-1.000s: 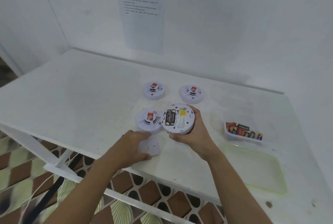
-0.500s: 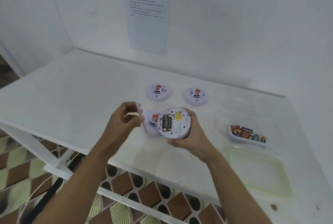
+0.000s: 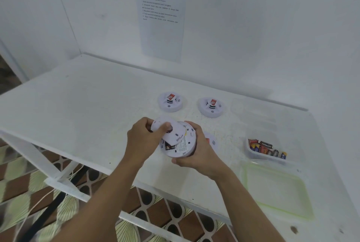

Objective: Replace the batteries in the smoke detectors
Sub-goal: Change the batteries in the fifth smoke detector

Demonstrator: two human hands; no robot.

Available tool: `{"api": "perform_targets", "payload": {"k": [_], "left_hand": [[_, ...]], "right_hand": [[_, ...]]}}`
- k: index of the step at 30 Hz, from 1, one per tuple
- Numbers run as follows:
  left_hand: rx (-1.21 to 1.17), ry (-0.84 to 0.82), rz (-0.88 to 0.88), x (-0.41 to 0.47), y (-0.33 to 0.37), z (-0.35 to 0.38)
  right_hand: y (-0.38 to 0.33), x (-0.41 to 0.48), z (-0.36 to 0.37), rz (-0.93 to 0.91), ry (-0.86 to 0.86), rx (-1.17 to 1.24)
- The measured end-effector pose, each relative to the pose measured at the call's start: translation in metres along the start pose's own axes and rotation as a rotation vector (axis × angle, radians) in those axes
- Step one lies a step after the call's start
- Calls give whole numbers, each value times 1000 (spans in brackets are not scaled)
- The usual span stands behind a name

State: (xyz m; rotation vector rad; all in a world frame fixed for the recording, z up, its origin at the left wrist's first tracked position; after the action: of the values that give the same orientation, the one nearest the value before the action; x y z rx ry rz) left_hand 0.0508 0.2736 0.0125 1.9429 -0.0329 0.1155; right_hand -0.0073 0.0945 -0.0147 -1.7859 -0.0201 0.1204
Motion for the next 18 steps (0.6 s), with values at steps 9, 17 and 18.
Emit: {"api": "perform_targets", "payload": {"k": [9, 17, 18], "left_hand": [[88, -67, 420, -5, -13, 2], [127, -244, 463, -5, -17, -10], [145, -283, 459, -4, -18, -12]], "right_hand": [[2, 2, 0, 39, -54, 67], [-1, 7, -8, 32, -73, 81], [-2, 7, -9, 34, -75, 80]]}}
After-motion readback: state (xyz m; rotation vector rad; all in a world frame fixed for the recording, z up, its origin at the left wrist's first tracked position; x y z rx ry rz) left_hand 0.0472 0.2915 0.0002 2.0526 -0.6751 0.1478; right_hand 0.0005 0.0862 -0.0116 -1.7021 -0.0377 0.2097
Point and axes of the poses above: each hand's wrist, its own x-axis towards the middle knuckle, its own z-axis out of the palm, y = z × x, the point moved 1 cm from there along x, towards the middle knuckle, and after that the axes turned 5 degrees about z, right-handed, at the moved point
